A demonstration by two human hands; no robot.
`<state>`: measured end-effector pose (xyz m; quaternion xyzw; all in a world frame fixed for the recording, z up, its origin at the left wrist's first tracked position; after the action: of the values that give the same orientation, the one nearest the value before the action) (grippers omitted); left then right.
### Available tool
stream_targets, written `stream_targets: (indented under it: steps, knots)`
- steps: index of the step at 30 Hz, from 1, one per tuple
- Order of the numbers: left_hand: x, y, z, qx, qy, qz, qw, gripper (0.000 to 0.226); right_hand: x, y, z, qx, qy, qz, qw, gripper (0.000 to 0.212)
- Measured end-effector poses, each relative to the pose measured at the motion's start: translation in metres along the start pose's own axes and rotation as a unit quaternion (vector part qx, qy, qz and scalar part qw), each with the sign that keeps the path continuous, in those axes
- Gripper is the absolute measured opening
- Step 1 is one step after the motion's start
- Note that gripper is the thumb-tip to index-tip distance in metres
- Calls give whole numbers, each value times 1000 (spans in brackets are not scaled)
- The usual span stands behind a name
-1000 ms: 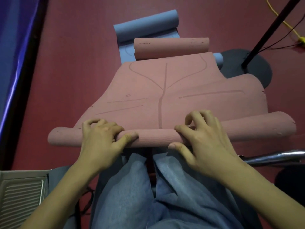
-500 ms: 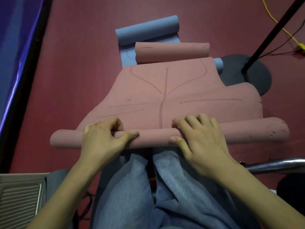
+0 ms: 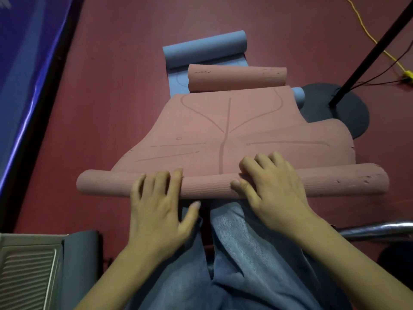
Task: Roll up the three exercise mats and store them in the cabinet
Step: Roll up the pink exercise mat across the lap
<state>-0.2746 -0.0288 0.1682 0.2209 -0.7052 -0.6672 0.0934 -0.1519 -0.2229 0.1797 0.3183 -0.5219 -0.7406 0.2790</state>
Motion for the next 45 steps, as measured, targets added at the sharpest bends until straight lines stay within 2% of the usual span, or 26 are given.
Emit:
stream_targets:
  steps: [4, 11, 13, 16, 20, 22, 24, 30, 36, 39, 45]
  knots:
    - [4, -6, -7, -4, -11, 20, 1000, 78, -1, 3, 0, 14, -15, -41, 999, 34]
    - [-32, -15, -2, -45, -60, -2, 997, 65, -9, 9, -2, 64, -6, -46, 997, 39]
    - [-46, -18, 0, -69, -81, 18, 994, 61, -13, 9, -4, 77, 0, -27, 997, 41]
    - [-68, -19, 0, -88, -94, 68, 989, 57, -18, 6, -10, 40, 6, 26, 999, 43]
    - [-83, -10, 2, -53, -118, 102, 986, 42, -11, 11, -14, 11, 72, 66, 995, 48]
    - [-85, -8, 7, -45, -137, 107, 984, 38, -4, 15, -18, 40, 101, 93, 990, 49]
    - [-85, -7, 12, -53, -149, 113, 981, 38, 3, 19, -23, 76, 94, 125, 985, 56]
    - [-60, 11, 25, -93, -173, 118, 973, 39, 31, 15, -27, 135, 39, 162, 977, 58]
    - [16, 27, 41, -71, -170, 175, 967, 46, 61, 9, 4, 130, 92, 134, 978, 60]
    - [39, 27, 43, -51, -157, 188, 968, 45, 63, 10, 8, 121, 102, 152, 976, 57]
    - [35, 19, 49, -41, -119, 196, 973, 39, 51, 8, 12, 129, 114, 203, 964, 63]
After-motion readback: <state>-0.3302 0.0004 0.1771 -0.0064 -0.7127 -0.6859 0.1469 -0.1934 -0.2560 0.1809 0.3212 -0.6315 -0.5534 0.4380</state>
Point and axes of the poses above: each hand's wrist, its own x-axis away from the middle knuckle, its own y-axis out of the back of the hand, z = x × y, the point moved 4 cm from there along -x, towards the middle knuckle, and after that the axes turned 12 degrees about y, right-handed, at the moved point
